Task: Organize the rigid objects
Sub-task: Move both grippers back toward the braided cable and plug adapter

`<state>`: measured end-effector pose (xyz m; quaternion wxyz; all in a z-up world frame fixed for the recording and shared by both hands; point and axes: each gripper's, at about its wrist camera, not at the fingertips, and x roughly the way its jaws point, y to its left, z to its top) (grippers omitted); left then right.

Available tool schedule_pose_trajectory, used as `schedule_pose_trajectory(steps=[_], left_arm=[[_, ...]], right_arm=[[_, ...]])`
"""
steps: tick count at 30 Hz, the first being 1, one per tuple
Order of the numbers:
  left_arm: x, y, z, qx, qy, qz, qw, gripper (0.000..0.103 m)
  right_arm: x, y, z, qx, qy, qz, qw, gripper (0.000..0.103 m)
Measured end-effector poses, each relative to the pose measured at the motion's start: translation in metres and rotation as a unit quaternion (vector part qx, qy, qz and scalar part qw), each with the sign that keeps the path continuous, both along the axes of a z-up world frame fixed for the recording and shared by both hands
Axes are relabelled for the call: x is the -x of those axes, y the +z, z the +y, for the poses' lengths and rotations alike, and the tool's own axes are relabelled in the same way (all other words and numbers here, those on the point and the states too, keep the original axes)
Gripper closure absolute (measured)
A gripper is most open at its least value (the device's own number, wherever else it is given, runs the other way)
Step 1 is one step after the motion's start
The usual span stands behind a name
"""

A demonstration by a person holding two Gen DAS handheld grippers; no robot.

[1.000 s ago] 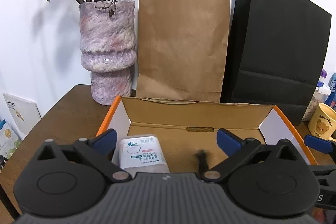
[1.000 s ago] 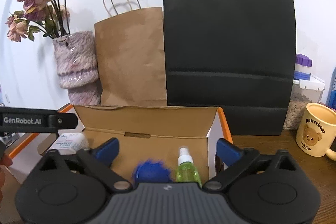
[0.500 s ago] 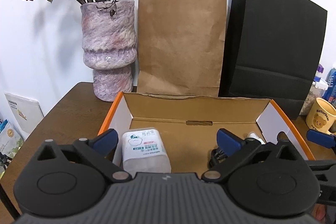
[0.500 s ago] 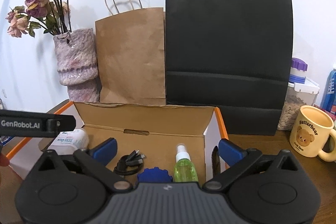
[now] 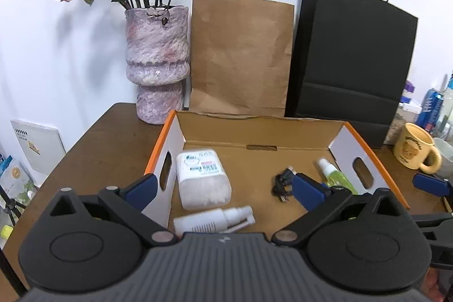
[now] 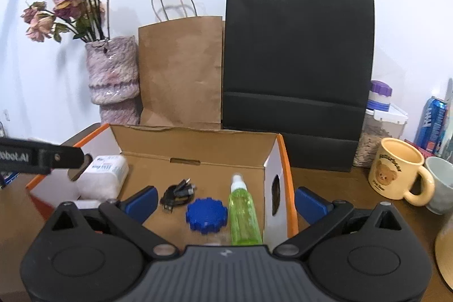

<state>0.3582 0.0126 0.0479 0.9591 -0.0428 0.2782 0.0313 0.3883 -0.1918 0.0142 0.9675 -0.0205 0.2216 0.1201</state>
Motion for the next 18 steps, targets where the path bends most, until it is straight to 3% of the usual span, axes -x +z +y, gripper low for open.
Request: schedule_pose_trajectory(steps=[18], left_arm=[[0.103,-0.007,-0.002,0.006,-0.024,0.014,0.9996,0.0]], right_arm=[[0.115,-0.007,-0.027,0.001,0.001,-0.003,1.0,0.0]])
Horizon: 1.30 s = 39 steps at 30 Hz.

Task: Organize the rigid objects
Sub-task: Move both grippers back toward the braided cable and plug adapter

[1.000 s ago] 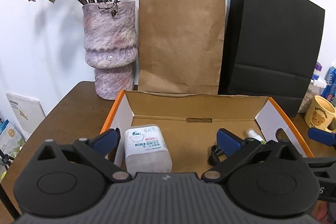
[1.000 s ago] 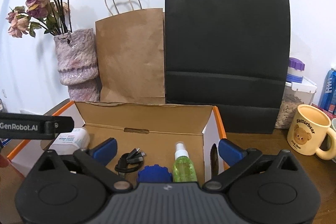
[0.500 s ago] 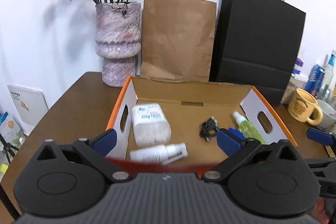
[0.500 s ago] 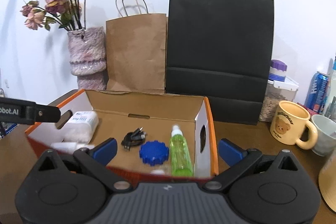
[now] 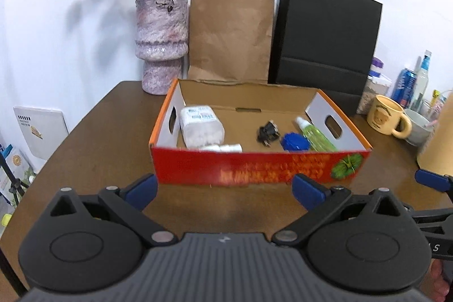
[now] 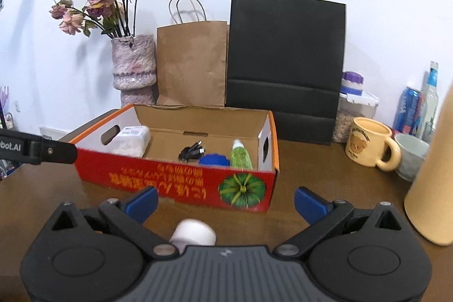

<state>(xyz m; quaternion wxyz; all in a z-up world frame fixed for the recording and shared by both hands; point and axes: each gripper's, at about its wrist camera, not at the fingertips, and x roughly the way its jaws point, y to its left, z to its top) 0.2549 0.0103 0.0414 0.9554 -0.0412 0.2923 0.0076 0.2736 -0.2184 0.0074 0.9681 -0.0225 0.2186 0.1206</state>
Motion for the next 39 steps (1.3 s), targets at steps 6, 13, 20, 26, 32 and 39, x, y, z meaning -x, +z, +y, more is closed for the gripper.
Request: schedule_pose_trajectory(steps=[6,13,20,26,32,39], left_arm=[[0.033,-0.015,-0.004,-0.012,-0.006,0.017,0.9998,0.0],[0.056,-0.044,-0.007,-0.029,-0.012,0.042,0.9986,0.0],[0.067,-0.067,-0.005,-0.035,-0.004,0.056,0.9978,0.0],[0.073,-0.069,-0.013,-0.056,-0.008,0.038,0.9977,0.0],[0.072,-0.074,-0.018,-0.05,-0.029,0.046,0.9973,0.0],[0.061,-0.074,-0.028,-0.016,-0.047,0.071,0.9962,0.0]], right_arm=[[0.035,-0.017,-0.008,0.0,0.0,0.015,1.0,0.0],[0.062,-0.042,-0.015,0.004,-0.013,0.041,0.999,0.0],[0.081,-0.054,-0.02,0.0,-0.026,0.039,0.999,0.0],[0.084,-0.056,-0.018,0.004,-0.027,0.036,0.999,0.0],[0.082,-0.059,-0.016,0.006,-0.026,0.041,0.999,0.0],[0.079,-0.06,-0.018,0.003,-0.035,0.043,0.998,0.0]])
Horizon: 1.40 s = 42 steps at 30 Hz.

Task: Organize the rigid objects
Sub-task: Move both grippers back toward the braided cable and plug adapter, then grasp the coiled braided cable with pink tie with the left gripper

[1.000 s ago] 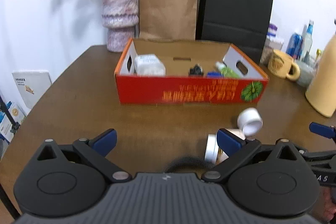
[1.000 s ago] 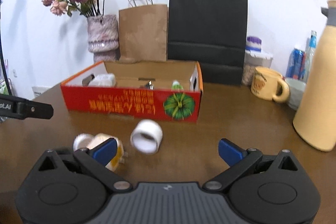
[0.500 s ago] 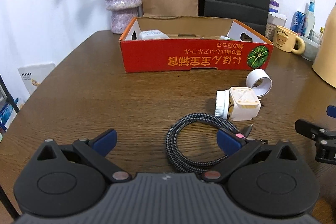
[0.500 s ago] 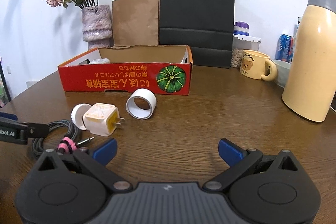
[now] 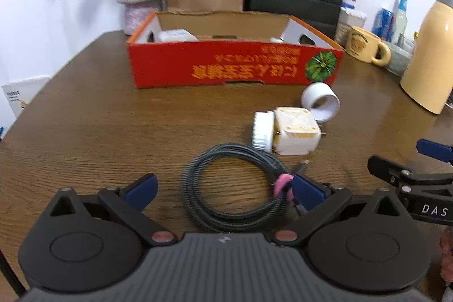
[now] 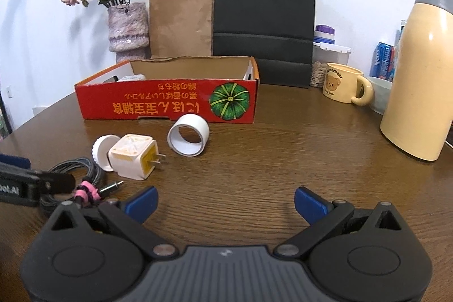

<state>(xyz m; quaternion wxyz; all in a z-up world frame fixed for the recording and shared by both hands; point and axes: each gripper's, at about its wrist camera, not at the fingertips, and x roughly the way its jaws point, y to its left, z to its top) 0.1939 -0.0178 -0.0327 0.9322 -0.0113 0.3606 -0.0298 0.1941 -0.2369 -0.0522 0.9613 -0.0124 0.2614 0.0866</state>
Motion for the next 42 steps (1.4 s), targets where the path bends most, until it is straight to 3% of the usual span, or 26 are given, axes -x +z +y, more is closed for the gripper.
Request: schedule_pose_trajectory(steps=[10,30,42], left_arm=[[-0.016,-0.014,-0.015,-0.021,-0.008,0.049,0.9985,0.0],[-0.009,-0.02,-0.015,-0.025,0.002,0.008,0.9997,0.0],[-0.003,-0.012,-0.006,-0.014,0.021,-0.013,0.9996,0.007]], right_arm=[[-0.002,0.003,-0.015,-0.03,-0.024,-0.003,0.999,0.0],[-0.002,0.0,-0.01,-0.024,-0.017,0.003,1.0,0.0],[-0.004,-0.002,-0.009,-0.022,-0.02,0.007,1.0,0.0]])
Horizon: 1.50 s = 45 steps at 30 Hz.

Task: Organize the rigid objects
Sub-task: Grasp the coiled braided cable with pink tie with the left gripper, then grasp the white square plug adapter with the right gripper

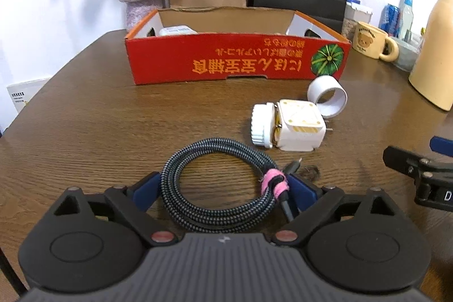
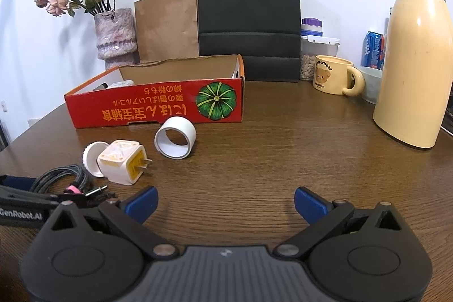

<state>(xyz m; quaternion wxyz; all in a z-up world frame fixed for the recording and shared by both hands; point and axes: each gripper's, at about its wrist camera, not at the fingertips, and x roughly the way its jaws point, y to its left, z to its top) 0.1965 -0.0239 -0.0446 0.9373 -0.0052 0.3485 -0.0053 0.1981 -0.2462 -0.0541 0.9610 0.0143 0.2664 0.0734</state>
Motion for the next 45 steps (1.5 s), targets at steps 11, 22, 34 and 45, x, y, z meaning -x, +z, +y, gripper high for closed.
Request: schedule_pose_trajectory(steps=[11,22,34,45], left_arm=[[0.007,0.005,0.002,0.003,-0.005,-0.02,0.9998,0.011],[0.017,0.013,0.009,0.012,-0.001,-0.048,0.9988,0.012],[0.02,0.021,0.044,0.033,0.037,-0.071,0.9962,0.012],[0.02,0.023,0.076,0.039,0.059,-0.073,0.9948,0.012]], right_arm=[[0.0,-0.001,0.0,0.001,-0.001,0.001,1.0,0.0],[-0.001,-0.002,0.0,0.001,-0.001,0.002,1.0,0.0],[0.0,0.001,0.018,-0.003,0.025,-0.017,1.0,0.0],[-0.015,0.003,0.072,0.009,0.075,-0.008,0.997,0.006]])
